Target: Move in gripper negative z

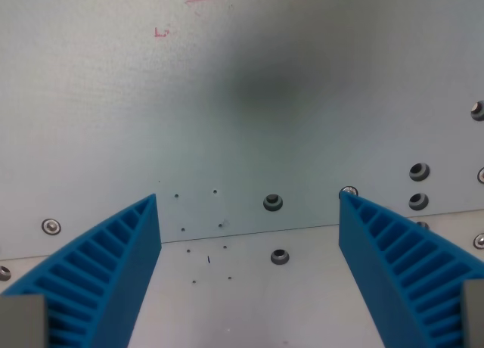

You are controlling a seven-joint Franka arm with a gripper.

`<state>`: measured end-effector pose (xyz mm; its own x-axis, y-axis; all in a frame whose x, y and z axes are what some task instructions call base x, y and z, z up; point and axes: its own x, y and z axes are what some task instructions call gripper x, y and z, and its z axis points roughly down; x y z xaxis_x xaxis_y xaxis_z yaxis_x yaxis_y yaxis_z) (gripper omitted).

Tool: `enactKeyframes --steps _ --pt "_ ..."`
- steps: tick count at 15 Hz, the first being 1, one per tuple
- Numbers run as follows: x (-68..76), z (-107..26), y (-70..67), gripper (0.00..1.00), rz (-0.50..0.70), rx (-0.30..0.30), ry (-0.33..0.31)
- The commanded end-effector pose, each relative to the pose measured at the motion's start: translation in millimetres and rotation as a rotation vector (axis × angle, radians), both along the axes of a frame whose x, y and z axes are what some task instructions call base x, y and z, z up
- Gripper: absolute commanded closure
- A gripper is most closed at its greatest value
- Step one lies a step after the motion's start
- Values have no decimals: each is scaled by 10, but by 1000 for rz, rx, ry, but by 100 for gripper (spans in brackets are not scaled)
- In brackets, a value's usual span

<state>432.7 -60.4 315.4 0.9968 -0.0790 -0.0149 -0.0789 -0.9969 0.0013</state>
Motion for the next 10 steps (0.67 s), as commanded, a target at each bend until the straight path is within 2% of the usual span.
enactKeyframes --steps 1,10 --pt "0 73 -1 0 0 0 -5" --pt "4 523 -1 0 0 0 -5"
